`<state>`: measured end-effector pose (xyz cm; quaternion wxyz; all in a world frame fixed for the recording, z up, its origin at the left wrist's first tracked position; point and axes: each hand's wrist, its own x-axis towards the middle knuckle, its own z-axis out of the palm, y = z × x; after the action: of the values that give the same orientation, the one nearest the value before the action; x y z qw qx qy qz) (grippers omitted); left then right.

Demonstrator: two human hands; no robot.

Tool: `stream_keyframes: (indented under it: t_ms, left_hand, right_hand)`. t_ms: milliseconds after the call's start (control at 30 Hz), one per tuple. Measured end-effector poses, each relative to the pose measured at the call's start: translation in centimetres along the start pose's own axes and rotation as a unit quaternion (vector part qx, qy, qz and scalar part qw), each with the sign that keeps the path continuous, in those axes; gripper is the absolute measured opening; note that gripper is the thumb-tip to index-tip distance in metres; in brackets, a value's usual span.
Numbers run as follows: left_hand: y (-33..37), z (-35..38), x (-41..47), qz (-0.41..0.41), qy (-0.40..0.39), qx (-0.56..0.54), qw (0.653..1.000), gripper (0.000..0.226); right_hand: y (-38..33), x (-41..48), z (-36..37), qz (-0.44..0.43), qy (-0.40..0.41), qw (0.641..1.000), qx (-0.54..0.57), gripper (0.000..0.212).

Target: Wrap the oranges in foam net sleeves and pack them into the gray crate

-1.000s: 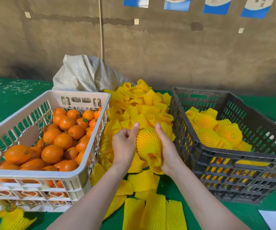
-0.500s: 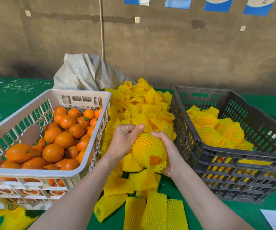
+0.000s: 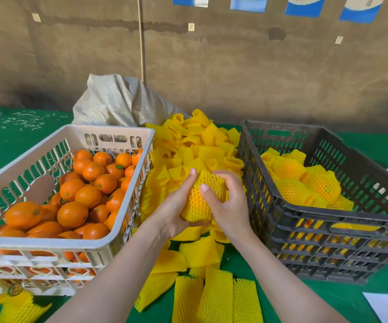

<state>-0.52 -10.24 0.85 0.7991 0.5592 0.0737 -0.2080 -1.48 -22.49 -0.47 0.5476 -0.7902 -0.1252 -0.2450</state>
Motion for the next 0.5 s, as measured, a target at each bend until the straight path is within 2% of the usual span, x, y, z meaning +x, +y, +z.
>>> stream_keyframes:
  t_ms: [67, 133, 233, 333, 500]
  left_hand:
    - [-0.1, 0.4, -0.1, 0.005, 0.000, 0.010, 1.000, 0.071]
    - [-0.2, 0.4, -0.2, -0.001, -0.014, 0.033, 0.999, 0.079]
    - [-0.4, 0.2, -0.7, 0.012, -0.042, 0.086, 0.995, 0.103]
    - [-0.4, 0.2, -0.9, 0.040, -0.055, 0.104, 0.992, 0.129]
    - [-0.6, 0.5, -0.9, 0.064, -0.071, 0.096, 0.991, 0.127]
  right_hand:
    - [0.0, -0.1, 0.2, -0.056, 0.063, 0.996, -0.030, 0.037]
    - [-0.2, 0.2, 0.2, -0.066, 0.087, 0.993, -0.039, 0.034]
    - [-0.3, 0.9, -0.1, -0.033, 0.060, 0.997, -0.019, 0.030]
    - [-0.2, 1.8, -0.7, 0.017, 0.019, 0.999, 0.032, 0.040]
    - [-0.2, 2.8, -1.3, 0.046, -0.010, 0.998, 0.049, 0.052]
